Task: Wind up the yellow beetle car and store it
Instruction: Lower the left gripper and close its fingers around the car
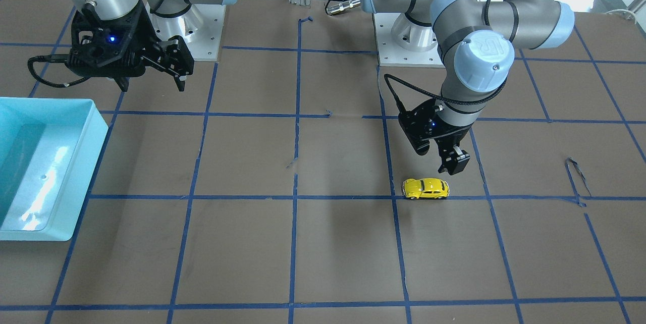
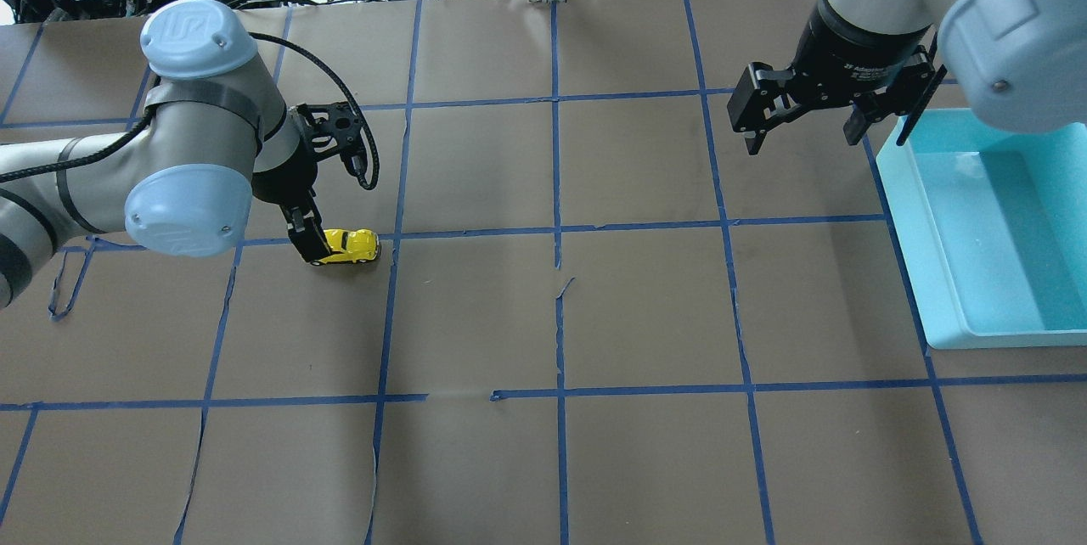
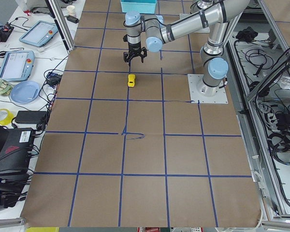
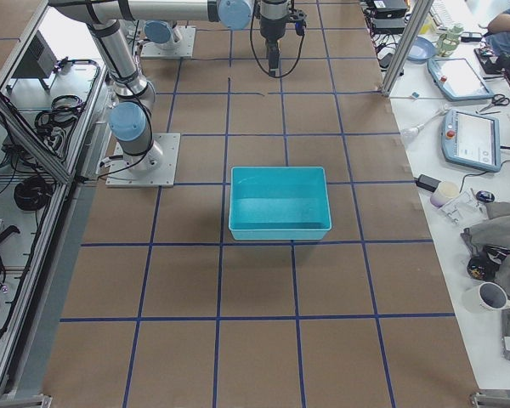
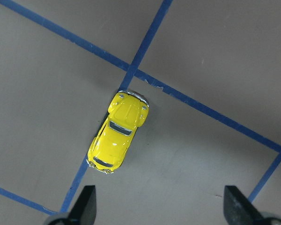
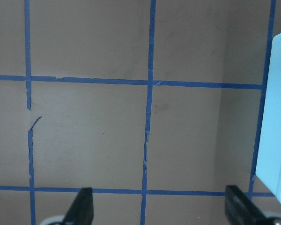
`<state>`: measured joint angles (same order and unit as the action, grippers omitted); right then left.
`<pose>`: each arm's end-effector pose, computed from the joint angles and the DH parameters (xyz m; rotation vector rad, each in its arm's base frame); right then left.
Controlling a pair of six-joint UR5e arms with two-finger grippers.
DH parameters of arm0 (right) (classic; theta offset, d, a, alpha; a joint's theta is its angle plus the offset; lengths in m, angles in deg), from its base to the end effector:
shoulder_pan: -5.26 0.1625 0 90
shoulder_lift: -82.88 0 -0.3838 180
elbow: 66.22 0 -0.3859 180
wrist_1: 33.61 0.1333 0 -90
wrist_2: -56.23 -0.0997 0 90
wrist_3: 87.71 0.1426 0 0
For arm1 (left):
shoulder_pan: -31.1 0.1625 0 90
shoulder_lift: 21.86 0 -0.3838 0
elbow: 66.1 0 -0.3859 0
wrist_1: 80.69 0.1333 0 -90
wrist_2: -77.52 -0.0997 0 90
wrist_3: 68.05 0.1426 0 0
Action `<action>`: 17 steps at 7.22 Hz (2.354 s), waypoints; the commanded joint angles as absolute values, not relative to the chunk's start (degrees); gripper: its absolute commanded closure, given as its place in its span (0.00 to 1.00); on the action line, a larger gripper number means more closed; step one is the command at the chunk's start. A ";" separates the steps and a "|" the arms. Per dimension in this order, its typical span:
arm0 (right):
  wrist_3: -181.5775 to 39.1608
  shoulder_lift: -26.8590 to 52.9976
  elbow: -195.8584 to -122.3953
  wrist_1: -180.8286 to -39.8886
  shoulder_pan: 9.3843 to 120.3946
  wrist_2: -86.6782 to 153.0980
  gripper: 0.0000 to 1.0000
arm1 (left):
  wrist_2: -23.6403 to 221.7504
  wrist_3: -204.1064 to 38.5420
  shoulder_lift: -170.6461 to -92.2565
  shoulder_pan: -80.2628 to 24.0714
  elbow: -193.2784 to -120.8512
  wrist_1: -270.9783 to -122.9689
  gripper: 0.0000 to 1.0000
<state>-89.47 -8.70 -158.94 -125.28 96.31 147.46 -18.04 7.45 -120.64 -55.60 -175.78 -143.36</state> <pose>0.1389 -0.4738 0.3968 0.0763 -3.1191 0.0142 -0.0908 -0.5008 0.2140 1.8141 2.4852 0.1183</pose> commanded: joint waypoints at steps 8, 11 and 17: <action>-89.56 -8.79 -159.03 -125.11 96.40 147.29 0.00 | -17.66 26.62 -129.44 -50.89 -177.62 -129.74 0.33; -89.56 -8.71 -159.03 -125.37 96.31 147.46 0.00 | -14.00 27.13 -129.96 -52.05 -180.52 -123.62 0.33; -89.47 -8.71 -158.95 -125.37 96.31 147.38 0.00 | -14.68 26.78 -131.02 -50.55 -181.06 -124.64 0.35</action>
